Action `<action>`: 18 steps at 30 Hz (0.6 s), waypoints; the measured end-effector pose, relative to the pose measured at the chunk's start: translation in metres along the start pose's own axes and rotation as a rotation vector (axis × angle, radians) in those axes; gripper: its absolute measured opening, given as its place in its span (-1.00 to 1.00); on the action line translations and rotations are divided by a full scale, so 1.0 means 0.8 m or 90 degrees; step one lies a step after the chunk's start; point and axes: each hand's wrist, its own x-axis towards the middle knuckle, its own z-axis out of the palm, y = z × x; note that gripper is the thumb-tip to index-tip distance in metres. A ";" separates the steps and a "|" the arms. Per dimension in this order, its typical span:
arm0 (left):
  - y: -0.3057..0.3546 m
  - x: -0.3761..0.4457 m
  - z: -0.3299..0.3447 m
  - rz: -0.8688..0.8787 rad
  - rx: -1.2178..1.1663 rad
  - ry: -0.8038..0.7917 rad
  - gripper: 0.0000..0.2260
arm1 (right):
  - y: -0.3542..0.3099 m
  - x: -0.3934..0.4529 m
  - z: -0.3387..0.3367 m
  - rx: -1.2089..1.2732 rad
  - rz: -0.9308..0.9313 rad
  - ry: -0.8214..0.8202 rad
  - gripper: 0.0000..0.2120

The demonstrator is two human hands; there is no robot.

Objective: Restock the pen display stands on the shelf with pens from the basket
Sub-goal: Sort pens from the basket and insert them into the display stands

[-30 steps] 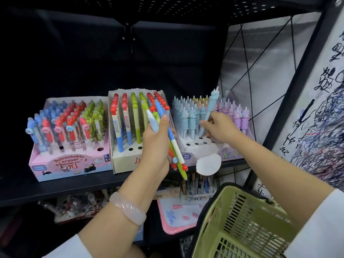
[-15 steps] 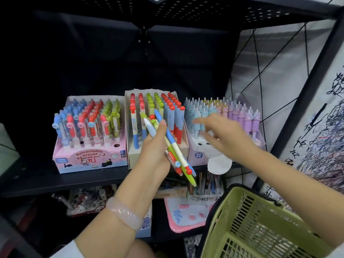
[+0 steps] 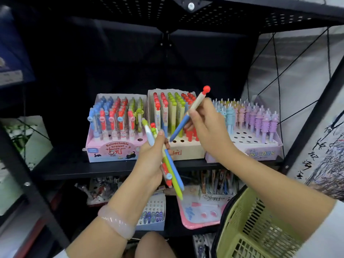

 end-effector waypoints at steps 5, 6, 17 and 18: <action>0.004 0.001 -0.037 0.043 0.071 0.036 -0.75 | -0.001 0.016 0.029 0.036 0.084 0.029 -0.80; 0.004 0.002 -0.041 0.049 0.084 0.044 -0.75 | -0.001 0.018 0.033 0.046 0.085 0.030 -0.81; 0.008 0.000 -0.056 0.056 0.046 0.048 -0.77 | 0.005 0.033 0.058 -0.261 0.027 -0.012 -0.87; 0.010 -0.001 -0.057 0.057 0.035 0.046 -0.77 | 0.007 0.034 0.057 -0.286 0.021 -0.019 -0.87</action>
